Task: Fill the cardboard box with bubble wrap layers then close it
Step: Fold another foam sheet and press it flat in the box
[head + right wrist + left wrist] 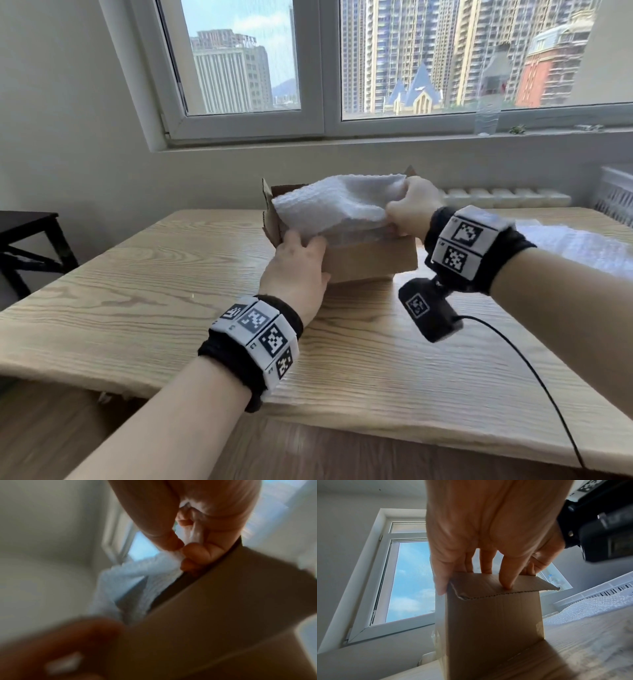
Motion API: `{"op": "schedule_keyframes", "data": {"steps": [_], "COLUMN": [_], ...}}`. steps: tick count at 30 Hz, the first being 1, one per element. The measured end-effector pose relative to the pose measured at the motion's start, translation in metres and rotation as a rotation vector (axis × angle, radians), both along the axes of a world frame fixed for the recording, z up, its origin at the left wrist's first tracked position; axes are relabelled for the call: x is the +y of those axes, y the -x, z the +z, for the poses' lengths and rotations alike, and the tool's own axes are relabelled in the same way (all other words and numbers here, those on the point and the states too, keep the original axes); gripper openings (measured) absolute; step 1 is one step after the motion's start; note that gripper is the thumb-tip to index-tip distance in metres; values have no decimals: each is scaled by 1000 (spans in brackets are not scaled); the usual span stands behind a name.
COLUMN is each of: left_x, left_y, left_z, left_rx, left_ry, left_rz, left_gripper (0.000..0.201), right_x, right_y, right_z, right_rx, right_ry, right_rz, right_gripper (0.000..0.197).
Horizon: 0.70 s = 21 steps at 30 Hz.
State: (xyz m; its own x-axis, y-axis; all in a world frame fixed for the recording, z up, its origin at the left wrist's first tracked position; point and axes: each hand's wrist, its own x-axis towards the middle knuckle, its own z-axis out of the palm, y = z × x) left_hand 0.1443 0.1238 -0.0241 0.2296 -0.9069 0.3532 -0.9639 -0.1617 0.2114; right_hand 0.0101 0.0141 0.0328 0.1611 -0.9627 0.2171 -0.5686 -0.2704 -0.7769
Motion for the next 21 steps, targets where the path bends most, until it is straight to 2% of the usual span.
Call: {"op": "schedule_keyframes", "data": {"steps": [2, 7, 10, 11, 14, 18, 21], "left_x": [3, 4, 3, 2, 2, 2, 1], "left_y": [-1, -1, -1, -1, -2, -1, -3], "left_z": [0, -2, 0, 1, 3, 2, 1], "left_rx": [39, 59, 41, 34, 28, 13, 5], "left_ry": [24, 57, 11, -9, -46, -70, -80], "left_rz": [13, 5, 2, -1, 5, 4, 7], "left_gripper": [39, 33, 36, 37, 40, 45, 46], "right_x": [1, 5, 10, 13, 15, 14, 13], "right_y": [1, -1, 1, 1, -8, -28, -32], "right_z": [-1, -7, -10, -12, -19, -28, -27], "right_rx": [246, 668, 735, 761, 858, 765, 771], "right_ry": [236, 523, 647, 625, 408, 182, 132], "right_rz": [-67, -122, -31, 23, 149, 301, 346], "right_gripper": [27, 37, 29, 27, 44, 52, 53]}}
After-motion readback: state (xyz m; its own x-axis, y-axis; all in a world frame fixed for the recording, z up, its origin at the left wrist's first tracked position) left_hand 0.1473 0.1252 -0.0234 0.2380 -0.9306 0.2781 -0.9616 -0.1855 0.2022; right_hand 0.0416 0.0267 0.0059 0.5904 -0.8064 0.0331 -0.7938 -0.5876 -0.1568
